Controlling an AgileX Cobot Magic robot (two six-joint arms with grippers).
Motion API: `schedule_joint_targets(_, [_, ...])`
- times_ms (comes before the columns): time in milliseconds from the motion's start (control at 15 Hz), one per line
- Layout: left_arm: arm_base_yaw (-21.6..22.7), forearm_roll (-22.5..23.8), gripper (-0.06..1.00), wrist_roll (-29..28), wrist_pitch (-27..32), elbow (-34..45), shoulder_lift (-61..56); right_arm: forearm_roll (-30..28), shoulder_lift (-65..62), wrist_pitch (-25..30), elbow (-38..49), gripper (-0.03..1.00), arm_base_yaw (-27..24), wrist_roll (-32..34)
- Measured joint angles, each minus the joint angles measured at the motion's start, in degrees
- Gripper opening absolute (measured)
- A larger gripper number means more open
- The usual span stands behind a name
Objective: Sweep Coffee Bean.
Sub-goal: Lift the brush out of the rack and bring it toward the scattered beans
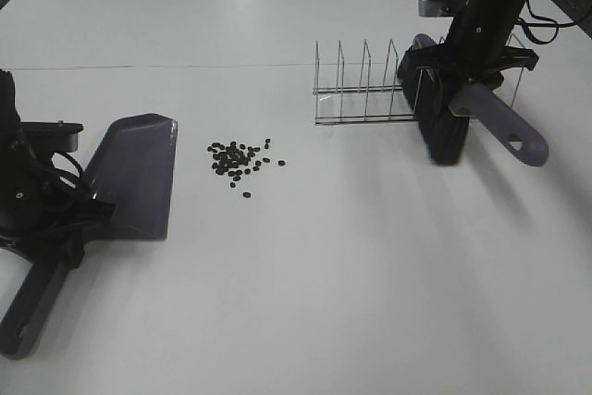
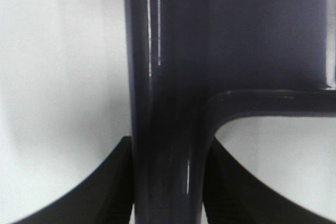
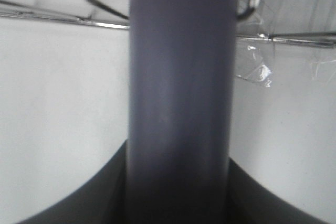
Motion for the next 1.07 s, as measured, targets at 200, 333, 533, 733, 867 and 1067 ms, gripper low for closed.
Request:
schedule_joint_targets(200, [0.0, 0.0, 0.34, 0.0, -0.1, 0.0, 0.0, 0.8, -0.6, 0.0, 0.0, 0.29, -0.1, 0.3])
schedule_joint_targets(333, [0.0, 0.0, 0.34, 0.0, -0.1, 0.0, 0.0, 0.9, -0.6, 0.0, 0.0, 0.29, -0.1, 0.3])
schedule_joint_targets(533, [0.0, 0.0, 0.34, 0.0, -0.1, 0.0, 0.0, 0.9, -1.1, 0.0, 0.0, 0.29, -0.1, 0.3])
schedule_joint_targets(733, [0.0, -0.4, 0.34, -1.9, -0.1, 0.0, 0.0, -0.2, -8.4, -0.1, 2.9, 0.29, 0.1, 1.5])
schedule_joint_targets(867, [0.0, -0.4, 0.34, -2.3, -0.1, 0.0, 0.0, -3.2, -12.0, 0.0, 5.7, 0.29, 1.3, 2.7])
schedule_joint_targets(1067, [0.0, -0.1, 0.34, -2.5, 0.3, 0.0, 0.0, -9.3, -16.9, 0.5, 9.9, 0.29, 8.2, 5.2])
